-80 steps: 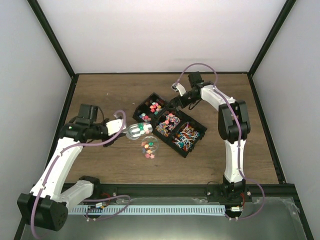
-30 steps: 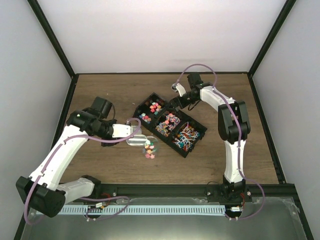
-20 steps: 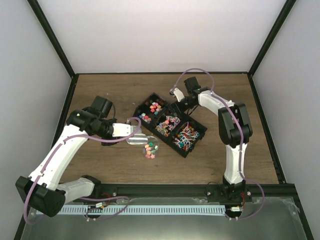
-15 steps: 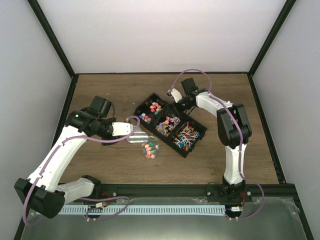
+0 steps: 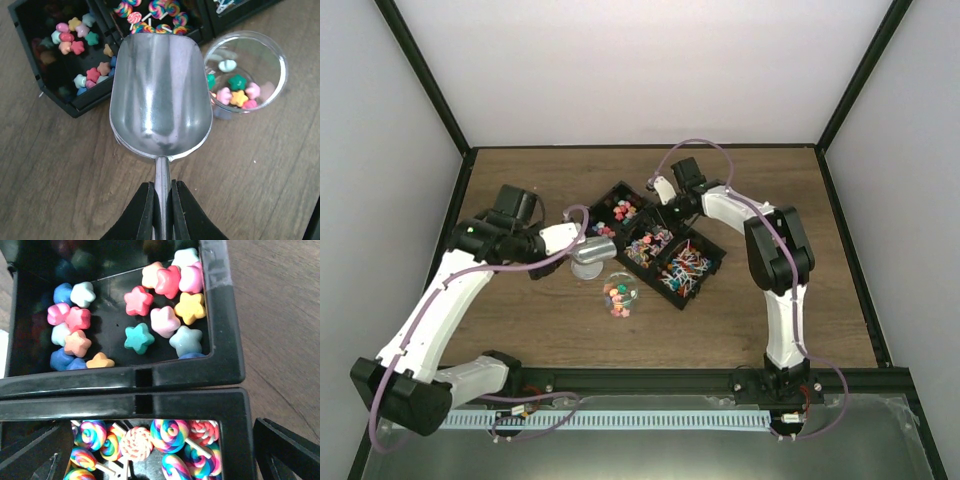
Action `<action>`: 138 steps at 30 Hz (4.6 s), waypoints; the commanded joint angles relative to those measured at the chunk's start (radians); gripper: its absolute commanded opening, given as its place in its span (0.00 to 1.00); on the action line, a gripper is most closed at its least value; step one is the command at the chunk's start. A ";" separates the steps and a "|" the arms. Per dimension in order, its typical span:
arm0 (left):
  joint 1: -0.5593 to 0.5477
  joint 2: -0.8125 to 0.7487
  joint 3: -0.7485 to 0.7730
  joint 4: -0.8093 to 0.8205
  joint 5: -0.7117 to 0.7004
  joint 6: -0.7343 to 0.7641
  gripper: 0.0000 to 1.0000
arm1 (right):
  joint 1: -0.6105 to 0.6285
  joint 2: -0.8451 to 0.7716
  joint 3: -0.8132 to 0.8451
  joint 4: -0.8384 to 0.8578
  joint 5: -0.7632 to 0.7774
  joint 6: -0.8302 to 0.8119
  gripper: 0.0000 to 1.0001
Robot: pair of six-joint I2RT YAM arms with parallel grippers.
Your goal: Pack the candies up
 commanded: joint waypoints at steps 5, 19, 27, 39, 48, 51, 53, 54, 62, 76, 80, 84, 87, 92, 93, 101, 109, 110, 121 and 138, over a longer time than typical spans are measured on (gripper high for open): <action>0.042 0.143 0.069 0.105 -0.014 -0.248 0.04 | 0.022 0.130 0.167 0.073 -0.004 0.120 1.00; 0.030 0.436 0.271 -0.029 -0.088 -0.392 0.04 | -0.013 0.102 0.248 0.007 -0.158 0.106 0.99; -0.050 0.510 0.330 -0.060 -0.141 -0.382 0.04 | -0.094 0.011 0.140 -0.044 -0.238 0.053 0.90; -0.134 0.718 0.469 -0.111 -0.246 -0.484 0.04 | -0.117 0.007 0.083 -0.106 -0.284 0.011 0.52; -0.164 0.828 0.574 -0.141 -0.297 -0.504 0.04 | -0.119 0.040 0.094 -0.118 -0.317 0.014 0.35; -0.178 0.853 0.579 -0.141 -0.306 -0.502 0.04 | -0.120 0.046 0.093 -0.118 -0.323 0.010 0.34; -0.185 0.871 0.578 -0.131 -0.315 -0.498 0.04 | -0.120 0.051 0.094 -0.116 -0.329 0.011 0.32; -0.186 0.880 0.578 -0.122 -0.315 -0.496 0.04 | -0.120 0.054 0.095 -0.113 -0.332 0.014 0.31; -0.189 0.890 0.535 0.005 -0.218 -0.526 0.04 | -0.119 0.074 0.109 -0.111 -0.332 0.004 0.25; -0.190 0.764 0.334 0.260 -0.156 -0.551 0.04 | -0.120 0.097 0.136 -0.129 -0.319 -0.019 0.21; -0.188 0.732 0.336 0.213 -0.163 -0.537 0.04 | -0.123 0.100 0.142 -0.134 -0.308 -0.022 0.20; -0.187 0.704 0.331 0.170 -0.170 -0.531 0.04 | -0.130 0.104 0.149 -0.141 -0.301 -0.024 0.21; -0.187 0.684 0.331 0.153 -0.180 -0.518 0.04 | -0.133 0.103 0.149 -0.140 -0.296 -0.023 0.21; -0.184 0.674 0.371 0.091 -0.190 -0.505 0.04 | -0.134 0.102 0.156 -0.142 -0.291 -0.021 0.21; -0.184 0.674 0.374 0.084 -0.189 -0.502 0.04 | -0.134 0.102 0.157 -0.142 -0.291 -0.022 0.21; -0.180 0.731 0.396 0.156 -0.204 -0.538 0.04 | -0.133 0.101 0.154 -0.143 -0.298 -0.024 0.21; -0.180 0.788 0.357 0.272 -0.161 -0.567 0.04 | -0.133 0.097 0.149 -0.141 -0.303 -0.027 0.21; -0.180 0.797 0.350 0.279 -0.161 -0.569 0.04 | -0.133 0.097 0.150 -0.140 -0.306 -0.028 0.21; -0.180 0.794 0.186 0.489 -0.111 -0.617 0.04 | -0.133 0.099 0.141 -0.136 -0.340 -0.036 0.20; -0.159 0.657 -0.057 0.840 0.000 -0.687 0.04 | -0.132 0.082 0.123 -0.156 -0.338 -0.078 0.19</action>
